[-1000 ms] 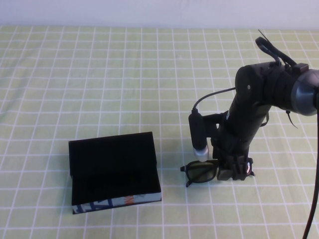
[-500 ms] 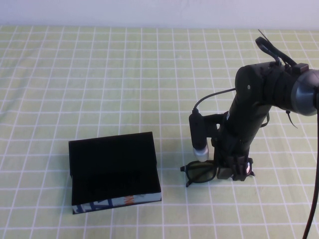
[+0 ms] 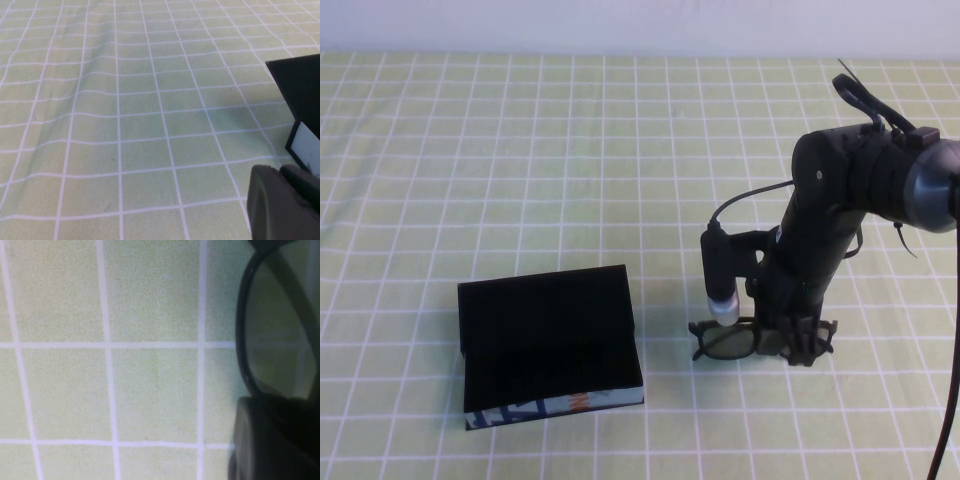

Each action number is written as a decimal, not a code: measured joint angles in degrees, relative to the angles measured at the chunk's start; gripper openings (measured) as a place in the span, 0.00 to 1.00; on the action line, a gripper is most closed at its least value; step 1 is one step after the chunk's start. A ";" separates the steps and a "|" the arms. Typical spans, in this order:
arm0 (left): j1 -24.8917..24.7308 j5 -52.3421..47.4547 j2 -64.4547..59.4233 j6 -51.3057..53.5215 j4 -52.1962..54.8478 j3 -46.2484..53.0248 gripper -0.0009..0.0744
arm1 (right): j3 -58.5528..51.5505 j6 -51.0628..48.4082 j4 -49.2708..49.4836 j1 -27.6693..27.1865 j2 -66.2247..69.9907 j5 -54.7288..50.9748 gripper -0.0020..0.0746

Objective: Return glasses to glasses case

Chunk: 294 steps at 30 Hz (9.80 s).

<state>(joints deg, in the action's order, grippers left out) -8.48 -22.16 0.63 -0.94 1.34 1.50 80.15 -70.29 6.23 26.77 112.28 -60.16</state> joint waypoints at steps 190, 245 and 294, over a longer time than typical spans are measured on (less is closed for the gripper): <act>-13.01 2.26 -84.30 89.30 -99.91 -22.96 0.01 | 32.80 46.40 28.50 0.24 21.12 0.11 0.01; -13.01 3.62 -28.36 41.33 -51.40 -21.93 0.01 | 11.91 43.78 28.50 9.90 2.91 -6.28 0.01; -13.01 14.73 0.03 49.06 -48.47 -0.03 0.01 | -59.32 63.91 9.29 9.92 -91.91 32.04 0.01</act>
<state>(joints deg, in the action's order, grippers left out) -21.49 -7.43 0.66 48.12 -47.13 1.47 20.83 -6.37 15.52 36.69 20.37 -28.13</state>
